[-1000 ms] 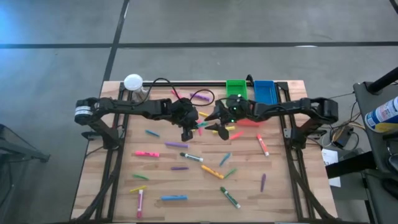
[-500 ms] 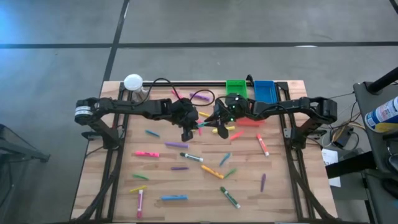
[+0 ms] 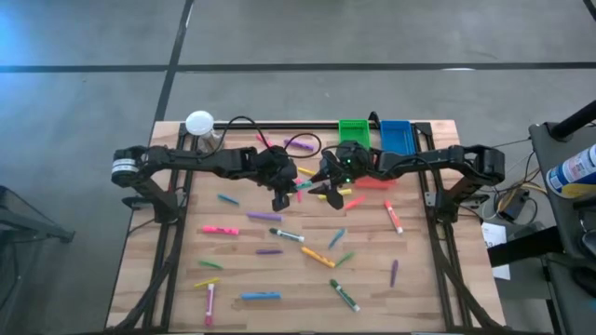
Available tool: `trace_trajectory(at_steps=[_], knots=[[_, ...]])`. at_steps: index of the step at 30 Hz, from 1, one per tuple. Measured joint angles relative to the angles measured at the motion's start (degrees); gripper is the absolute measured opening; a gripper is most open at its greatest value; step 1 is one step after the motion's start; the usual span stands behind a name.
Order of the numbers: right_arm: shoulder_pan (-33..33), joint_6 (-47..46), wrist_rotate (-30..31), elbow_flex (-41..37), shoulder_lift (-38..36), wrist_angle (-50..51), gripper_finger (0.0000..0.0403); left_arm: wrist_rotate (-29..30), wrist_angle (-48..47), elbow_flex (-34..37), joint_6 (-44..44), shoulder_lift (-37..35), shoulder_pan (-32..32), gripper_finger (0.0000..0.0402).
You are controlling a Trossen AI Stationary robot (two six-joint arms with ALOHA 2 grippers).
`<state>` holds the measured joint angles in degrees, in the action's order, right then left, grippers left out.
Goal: Pick & Place Markers
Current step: Put the light blue highlighter pen into the orange bin
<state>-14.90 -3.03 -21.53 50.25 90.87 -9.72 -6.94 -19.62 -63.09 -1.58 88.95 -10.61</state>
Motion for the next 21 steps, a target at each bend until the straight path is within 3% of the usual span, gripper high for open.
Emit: trace_trajectory(at_steps=[6, 14, 21], knots=[[0.0, -0.3, 0.0, 1.0, 0.0, -0.3, 0.0147, -0.1, 0.1, 0.0, -0.1, 0.0, 0.0, 0.0046], [0.0, -0.4, 0.1, 1.1, 0.0, 0.0, 0.0077, -0.3, 0.2, 0.0, -0.1, 0.0, 0.1, 0.0046], [0.0, 0.0, -0.1, 1.1, -0.2, 0.5, 0.0087, -1.5, 0.5, 0.0, -1.8, 0.0, 0.0, 0.0057]])
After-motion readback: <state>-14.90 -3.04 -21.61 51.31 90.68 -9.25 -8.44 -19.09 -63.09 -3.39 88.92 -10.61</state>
